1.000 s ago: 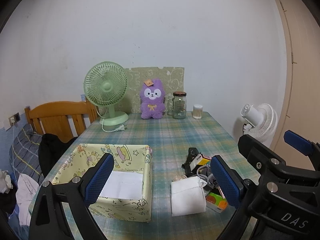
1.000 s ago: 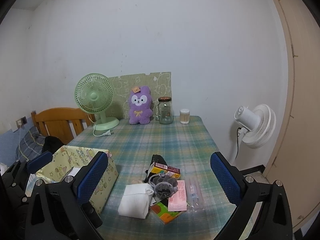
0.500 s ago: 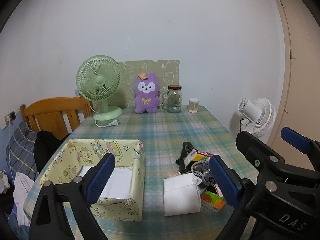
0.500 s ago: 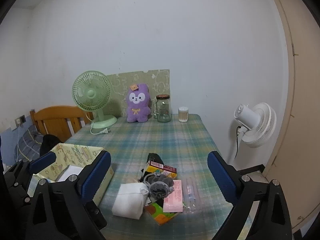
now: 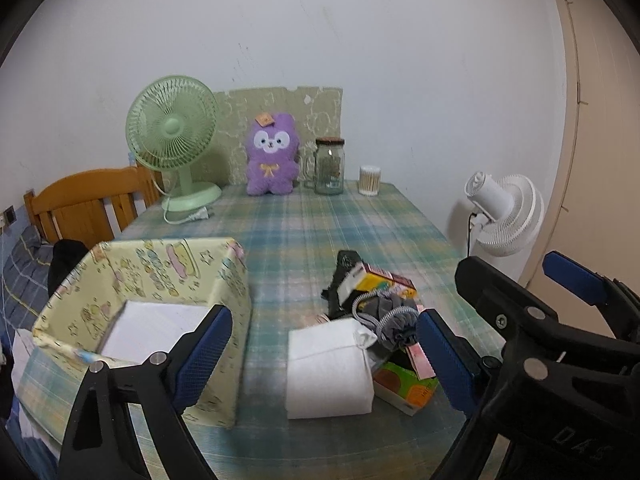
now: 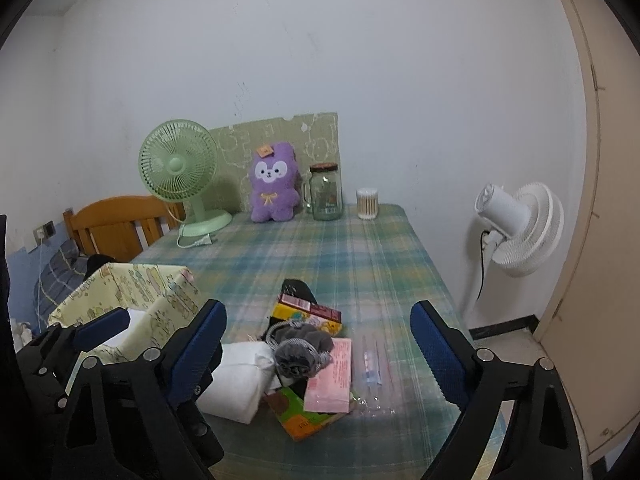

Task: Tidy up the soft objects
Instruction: 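Grasp the white folded cloth with the left tool while the right tool grasps the grey knitted item, then carry the white cloth and grey knitted item over the yellow printed box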

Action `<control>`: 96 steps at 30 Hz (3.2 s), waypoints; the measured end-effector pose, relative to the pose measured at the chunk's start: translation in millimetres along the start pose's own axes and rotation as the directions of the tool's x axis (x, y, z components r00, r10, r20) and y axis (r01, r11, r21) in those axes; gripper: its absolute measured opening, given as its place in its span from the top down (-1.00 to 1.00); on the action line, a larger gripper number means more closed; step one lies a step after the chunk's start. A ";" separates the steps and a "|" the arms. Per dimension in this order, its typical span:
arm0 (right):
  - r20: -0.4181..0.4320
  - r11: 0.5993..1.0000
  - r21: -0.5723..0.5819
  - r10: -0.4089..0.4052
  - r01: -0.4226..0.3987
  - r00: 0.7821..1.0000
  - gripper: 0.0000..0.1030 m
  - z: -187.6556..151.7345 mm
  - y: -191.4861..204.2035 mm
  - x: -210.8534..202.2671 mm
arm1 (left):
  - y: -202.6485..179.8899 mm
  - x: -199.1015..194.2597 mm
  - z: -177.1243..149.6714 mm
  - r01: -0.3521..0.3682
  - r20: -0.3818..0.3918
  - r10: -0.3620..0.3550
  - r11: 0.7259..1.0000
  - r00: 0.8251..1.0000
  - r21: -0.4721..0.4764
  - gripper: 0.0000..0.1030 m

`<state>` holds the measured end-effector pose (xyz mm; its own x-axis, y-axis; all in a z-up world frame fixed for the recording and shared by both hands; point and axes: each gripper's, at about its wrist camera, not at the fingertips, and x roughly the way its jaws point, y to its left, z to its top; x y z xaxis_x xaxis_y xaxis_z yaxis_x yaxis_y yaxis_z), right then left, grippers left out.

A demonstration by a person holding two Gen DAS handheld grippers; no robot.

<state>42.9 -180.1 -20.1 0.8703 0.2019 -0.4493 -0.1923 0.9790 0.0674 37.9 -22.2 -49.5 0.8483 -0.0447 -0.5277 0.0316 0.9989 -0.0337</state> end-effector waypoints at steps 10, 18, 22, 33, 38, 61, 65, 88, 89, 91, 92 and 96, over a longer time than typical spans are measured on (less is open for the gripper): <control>-0.084 1.000 0.023 0.018 -0.016 0.996 -0.76 -16.9 -13.6 31.5 | -14.9 27.8 -14.6 -0.005 -0.081 0.006 1.000 0.997 0.010 -0.77; -0.140 0.999 0.006 0.047 -0.047 0.989 -0.72 -24.6 -8.0 53.9 | -18.8 46.6 -24.0 -0.031 -0.134 0.030 1.000 0.990 -0.004 -0.75; -0.167 0.998 -0.013 0.057 -0.060 0.984 -0.71 -28.3 -2.5 67.5 | -17.6 55.6 -28.5 -0.049 -0.161 0.047 0.999 0.986 -0.004 -0.72; -0.276 0.994 -0.008 0.107 -0.113 0.955 -0.24 -41.3 2.7 109.2 | -10.9 83.7 -37.0 -0.065 -0.224 0.058 0.998 0.973 -0.024 -0.62; -0.270 0.993 -0.011 0.112 -0.119 0.956 0.05 -42.5 3.5 111.2 | -5.7 92.2 -40.3 -0.069 -0.244 0.052 0.996 0.968 -0.063 -0.42; -0.175 0.996 0.037 0.090 -0.085 0.980 0.09 -8.4 2.7 67.1 | -12.0 50.6 -10.5 -0.045 -0.171 0.033 0.997 0.985 -0.066 -0.21; -0.153 0.997 0.043 0.071 -0.066 0.986 0.09 4.0 4.1 54.7 | -13.4 38.3 1.1 -0.037 -0.157 0.029 0.998 0.987 -0.049 -0.21; -0.071 0.998 0.055 0.029 -0.026 0.997 0.09 49.8 36.3 16.3 | 7.8 -0.8 51.5 0.005 -0.070 -0.003 1.000 0.998 0.017 -0.22; -0.069 0.998 0.053 0.030 -0.027 0.997 0.09 51.0 39.2 16.6 | 10.4 -1.3 52.5 0.003 -0.068 -0.001 1.000 0.998 0.018 -0.22; -0.055 0.998 0.050 0.032 -0.029 0.998 0.09 52.2 43.9 17.1 | 16.0 -3.1 54.0 -0.001 -0.061 0.003 1.000 0.998 0.019 -0.22; -0.055 0.998 0.050 0.033 -0.030 0.998 0.09 52.7 47.5 17.3 | 18.6 -3.7 54.9 -0.009 -0.060 0.010 1.000 0.998 0.023 -0.22; -0.065 0.997 0.055 0.048 -0.045 0.997 0.09 54.7 61.2 21.7 | 29.7 -4.7 57.9 -0.028 -0.058 0.031 0.999 0.998 0.043 -0.21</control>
<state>74.8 -114.4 23.0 0.8288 0.2469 -0.5021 -0.2061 0.9690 0.1362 65.4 8.3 1.1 0.8166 -0.0147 -0.5771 0.0306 0.9994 0.0179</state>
